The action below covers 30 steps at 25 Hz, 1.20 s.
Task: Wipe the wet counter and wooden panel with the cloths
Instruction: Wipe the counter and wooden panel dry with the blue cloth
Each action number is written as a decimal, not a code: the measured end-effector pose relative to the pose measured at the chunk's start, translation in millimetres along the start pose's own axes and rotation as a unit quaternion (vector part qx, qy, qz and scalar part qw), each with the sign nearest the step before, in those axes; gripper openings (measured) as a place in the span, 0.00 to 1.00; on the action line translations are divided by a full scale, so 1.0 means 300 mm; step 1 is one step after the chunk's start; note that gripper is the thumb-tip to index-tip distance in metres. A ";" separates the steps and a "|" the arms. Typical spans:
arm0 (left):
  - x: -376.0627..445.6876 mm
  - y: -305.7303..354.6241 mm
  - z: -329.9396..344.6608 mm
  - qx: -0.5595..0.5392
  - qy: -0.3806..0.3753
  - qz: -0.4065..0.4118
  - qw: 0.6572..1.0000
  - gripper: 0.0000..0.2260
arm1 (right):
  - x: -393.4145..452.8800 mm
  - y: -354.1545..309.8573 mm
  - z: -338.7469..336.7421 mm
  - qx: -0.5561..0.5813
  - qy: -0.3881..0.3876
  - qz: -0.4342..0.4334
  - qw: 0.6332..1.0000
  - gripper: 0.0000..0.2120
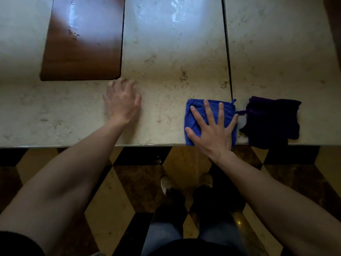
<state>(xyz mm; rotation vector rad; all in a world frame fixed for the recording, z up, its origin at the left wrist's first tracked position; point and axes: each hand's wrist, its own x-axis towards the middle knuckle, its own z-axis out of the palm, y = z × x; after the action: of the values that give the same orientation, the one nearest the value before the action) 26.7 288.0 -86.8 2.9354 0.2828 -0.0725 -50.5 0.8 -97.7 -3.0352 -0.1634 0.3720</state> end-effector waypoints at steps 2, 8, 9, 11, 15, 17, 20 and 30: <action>0.070 -0.075 0.000 0.010 -0.022 -0.015 1.000 0.21 | 0.043 -0.016 -0.006 -0.001 -0.002 0.020 1.000 0.34; 0.309 -0.119 -0.004 0.005 -0.050 0.062 0.997 0.24 | 0.245 -0.034 -0.054 0.013 -0.009 0.063 0.998 0.34; 0.343 -0.119 -0.007 0.012 -0.056 0.066 0.996 0.25 | 0.277 -0.035 -0.064 0.013 -0.009 0.065 0.998 0.34; 0.383 -0.131 -0.004 0.027 -0.068 0.070 0.995 0.28 | 0.348 -0.035 -0.081 0.014 -0.009 0.066 0.998 0.34; 0.387 -0.143 0.009 0.032 -0.066 0.080 0.994 0.29 | 0.569 -0.016 -0.120 0.021 0.010 0.047 0.999 0.35; 0.382 -0.143 0.006 0.038 -0.064 0.082 0.994 0.29 | 0.720 -0.014 -0.141 0.019 0.045 0.036 0.998 0.36; 0.383 -0.141 0.002 0.046 -0.077 0.084 0.992 0.29 | 0.974 -0.010 -0.192 0.022 0.083 0.048 0.995 0.33; 0.398 -0.147 -0.001 0.059 -0.053 0.093 0.993 0.29 | 1.871 0.032 -0.455 0.047 0.016 0.095 0.994 0.35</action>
<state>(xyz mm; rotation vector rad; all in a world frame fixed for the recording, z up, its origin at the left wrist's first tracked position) 135.4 352.4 -102.6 3.0450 -0.0113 -0.2236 525.4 47.0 -99.1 -2.9689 0.1424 0.3325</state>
